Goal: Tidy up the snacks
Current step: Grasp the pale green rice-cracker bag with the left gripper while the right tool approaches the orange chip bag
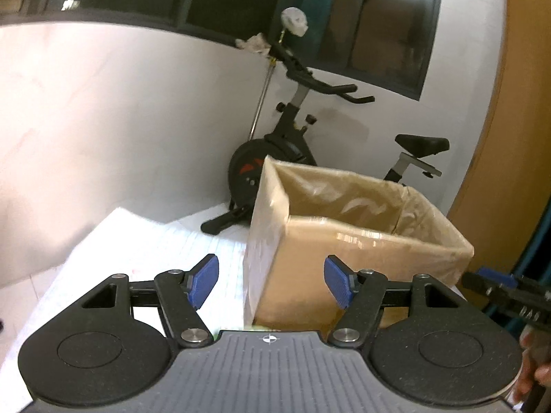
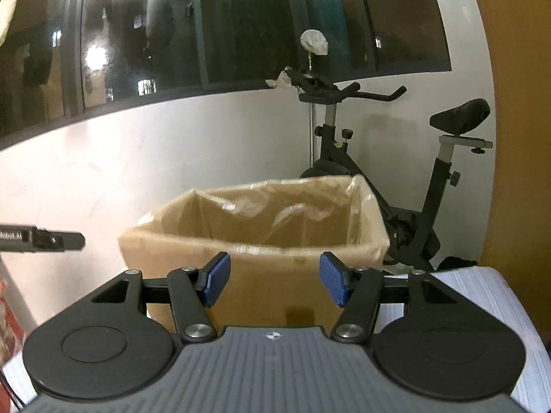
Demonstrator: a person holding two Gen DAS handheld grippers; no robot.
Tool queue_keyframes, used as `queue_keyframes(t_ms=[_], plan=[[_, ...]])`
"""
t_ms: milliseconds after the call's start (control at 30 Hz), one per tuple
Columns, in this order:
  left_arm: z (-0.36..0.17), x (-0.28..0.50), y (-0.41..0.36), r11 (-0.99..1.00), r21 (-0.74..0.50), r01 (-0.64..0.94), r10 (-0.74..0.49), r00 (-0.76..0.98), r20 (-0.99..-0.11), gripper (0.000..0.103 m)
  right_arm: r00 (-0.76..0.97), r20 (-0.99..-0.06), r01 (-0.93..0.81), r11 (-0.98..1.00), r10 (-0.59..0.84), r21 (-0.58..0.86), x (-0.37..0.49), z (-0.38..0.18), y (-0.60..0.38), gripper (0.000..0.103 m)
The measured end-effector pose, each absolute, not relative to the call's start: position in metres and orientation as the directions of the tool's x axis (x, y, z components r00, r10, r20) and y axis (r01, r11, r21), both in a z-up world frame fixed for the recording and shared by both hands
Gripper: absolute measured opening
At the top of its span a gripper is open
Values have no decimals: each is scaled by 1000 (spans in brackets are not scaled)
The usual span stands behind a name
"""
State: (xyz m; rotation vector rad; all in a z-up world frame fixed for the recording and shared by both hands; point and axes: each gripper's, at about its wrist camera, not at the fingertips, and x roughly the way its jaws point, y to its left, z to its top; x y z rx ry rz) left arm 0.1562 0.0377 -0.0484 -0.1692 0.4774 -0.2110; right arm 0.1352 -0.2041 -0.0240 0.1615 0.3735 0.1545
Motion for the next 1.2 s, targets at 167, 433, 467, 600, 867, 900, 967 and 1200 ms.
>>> queue_keyframes(t_ms=[167, 433, 467, 600, 867, 900, 967, 1200], plan=[[-71, 134, 39, 953, -249, 170, -273, 838, -472, 70, 893, -410, -133, 978, 188, 160, 115, -53, -193, 61], [-100, 115, 24, 959, -195, 207, -280, 813, -511, 70, 833, -514, -116, 974, 203, 196, 96, -99, -191, 61], [-103, 114, 24, 958, -199, 204, -280, 809, -517, 70, 830, -520, -114, 973, 204, 199, 94, -102, -191, 61], [-112, 110, 25, 958, -212, 194, -280, 801, -529, 70, 814, -541, -124, 973, 212, 195, 87, -110, -191, 61], [-125, 101, 23, 961, -220, 166, -263, 794, -548, 70, 793, -569, -204, 975, 217, 88, 70, -118, -179, 70], [-127, 100, 23, 961, -222, 164, -262, 793, -551, 70, 790, -573, -214, 974, 219, 77, 67, -120, -177, 73], [-131, 98, 21, 961, -225, 160, -261, 790, -555, 70, 782, -581, -237, 970, 226, 59, 61, -124, -175, 77], [-141, 91, 17, 958, -234, 168, -275, 774, -571, 70, 751, -626, -296, 955, 210, -35, 46, -142, -161, 86]])
